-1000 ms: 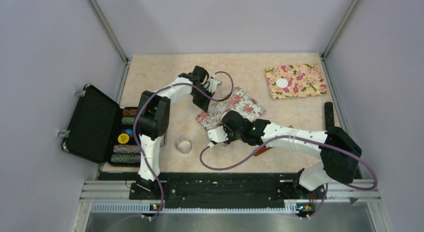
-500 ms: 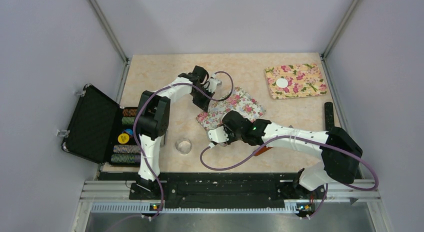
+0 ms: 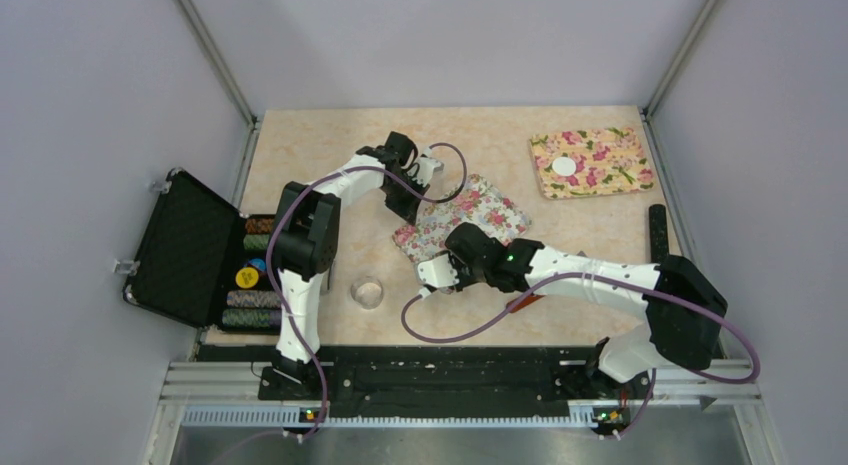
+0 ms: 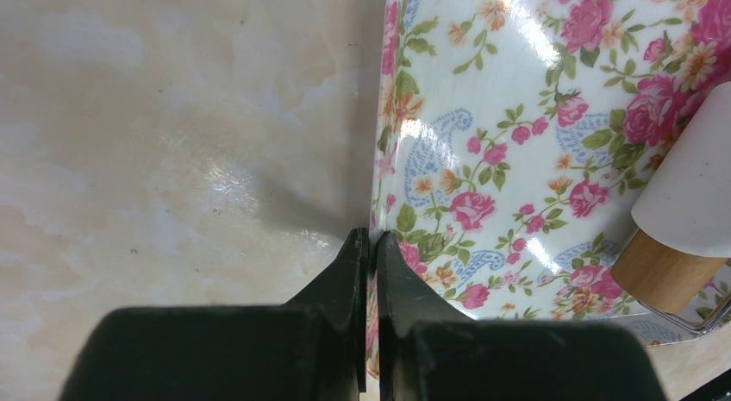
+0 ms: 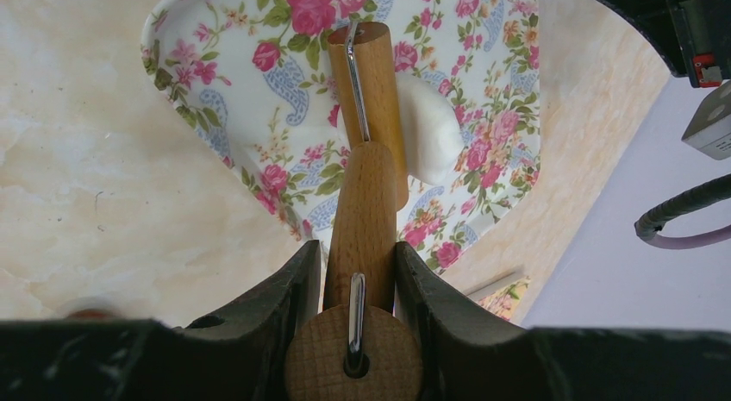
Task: Roll out the dumpling wrappers from the dough
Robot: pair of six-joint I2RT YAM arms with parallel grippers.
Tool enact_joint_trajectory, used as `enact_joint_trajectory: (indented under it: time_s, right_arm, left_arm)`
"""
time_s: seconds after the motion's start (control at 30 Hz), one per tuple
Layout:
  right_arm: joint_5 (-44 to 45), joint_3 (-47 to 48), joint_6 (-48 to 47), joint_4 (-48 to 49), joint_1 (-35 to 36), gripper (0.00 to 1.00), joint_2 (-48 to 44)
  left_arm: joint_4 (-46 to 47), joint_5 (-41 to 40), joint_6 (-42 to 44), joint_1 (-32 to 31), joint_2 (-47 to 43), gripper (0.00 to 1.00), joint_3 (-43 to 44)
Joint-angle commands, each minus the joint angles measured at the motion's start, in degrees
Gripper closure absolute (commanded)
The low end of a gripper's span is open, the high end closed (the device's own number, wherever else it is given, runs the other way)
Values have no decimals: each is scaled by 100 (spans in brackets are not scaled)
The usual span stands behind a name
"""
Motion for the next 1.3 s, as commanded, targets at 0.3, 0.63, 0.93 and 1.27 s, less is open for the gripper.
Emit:
enact_joint_trajectory:
  time_s: [0.3,0.63,0.93,1.27]
  right_arm:
    - [-921,-312,468,-1932,176,100,285]
    - [-921,-252,487,-2053,218,100,229]
    - [-891,-140,478,-2183,226,100,165]
    - [-880,-48,490,-2285,248,100,82]
  left_arm:
    - [51,-161,-58,-4,200,100,46]
    - [51,-162,-57,2,204,100,51]
    - [54,-152,-58,2,198,100,46]
    - [51,-142,-57,12,195,100,46]
